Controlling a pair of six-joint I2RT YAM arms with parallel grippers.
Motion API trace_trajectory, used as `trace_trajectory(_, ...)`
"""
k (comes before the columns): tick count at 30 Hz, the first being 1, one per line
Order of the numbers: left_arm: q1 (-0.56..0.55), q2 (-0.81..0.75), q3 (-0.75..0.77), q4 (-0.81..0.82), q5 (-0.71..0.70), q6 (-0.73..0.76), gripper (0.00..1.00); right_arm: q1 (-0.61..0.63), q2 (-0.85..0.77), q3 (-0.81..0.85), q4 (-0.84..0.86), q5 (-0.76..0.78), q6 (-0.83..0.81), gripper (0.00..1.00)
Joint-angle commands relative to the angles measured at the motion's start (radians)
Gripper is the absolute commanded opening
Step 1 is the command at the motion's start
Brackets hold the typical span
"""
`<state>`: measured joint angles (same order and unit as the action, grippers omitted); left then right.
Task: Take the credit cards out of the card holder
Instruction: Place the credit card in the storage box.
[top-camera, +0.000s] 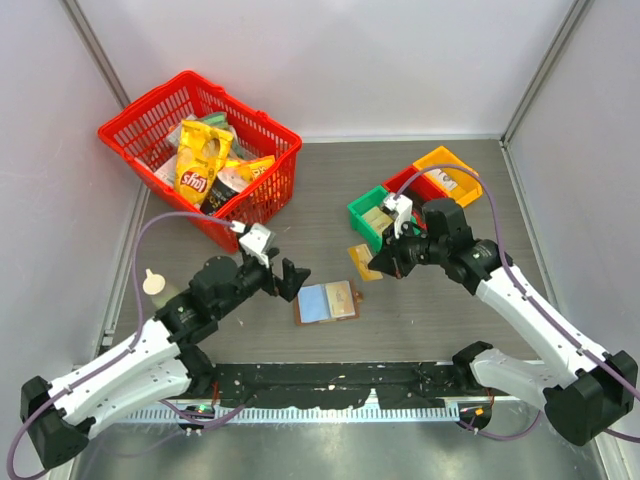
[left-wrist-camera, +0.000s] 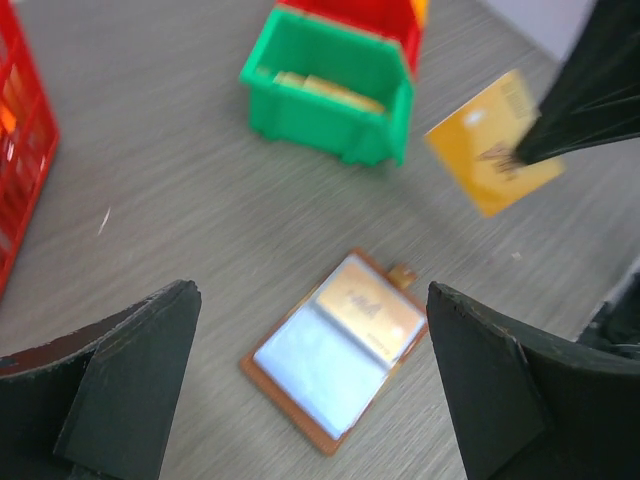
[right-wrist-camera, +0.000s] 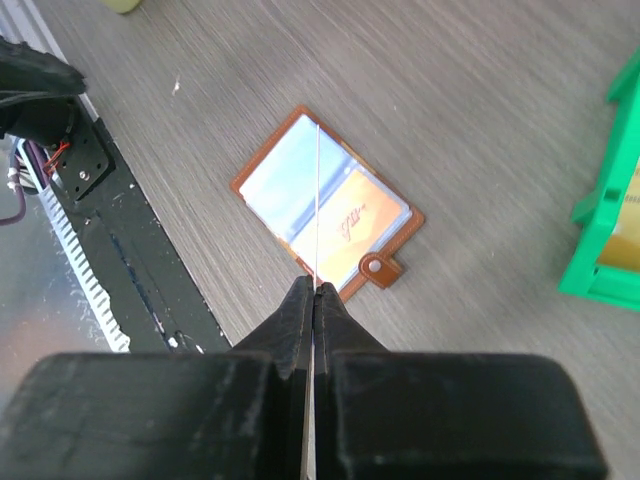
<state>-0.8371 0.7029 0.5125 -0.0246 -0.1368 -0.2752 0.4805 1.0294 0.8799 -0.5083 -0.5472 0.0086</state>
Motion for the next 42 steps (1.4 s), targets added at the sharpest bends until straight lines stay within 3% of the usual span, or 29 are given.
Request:
trace_trajectory(1,0.001,0.067,0.194,-0.093,0.227,0.151,1.0,0.009,0.003,0.097,-0.061,-0.069,-0.145,0.01)
trace_trajectory(10,0.001,0.22,0.406,-0.225,0.434,0.199,1.0,0.053,0.038,0.191,-0.164,-0.074,-0.275,0.01)
trace_trajectory(29,0.001,0.322,0.46,-0.264,0.652,0.245,0.96,0.11,0.058,0.211,-0.223,-0.112,-0.366,0.01)
trace_trajectory(42,0.001,0.469,0.567,-0.328,0.816,0.344,0.86,0.153,0.054,0.217,-0.257,-0.161,-0.447,0.01)
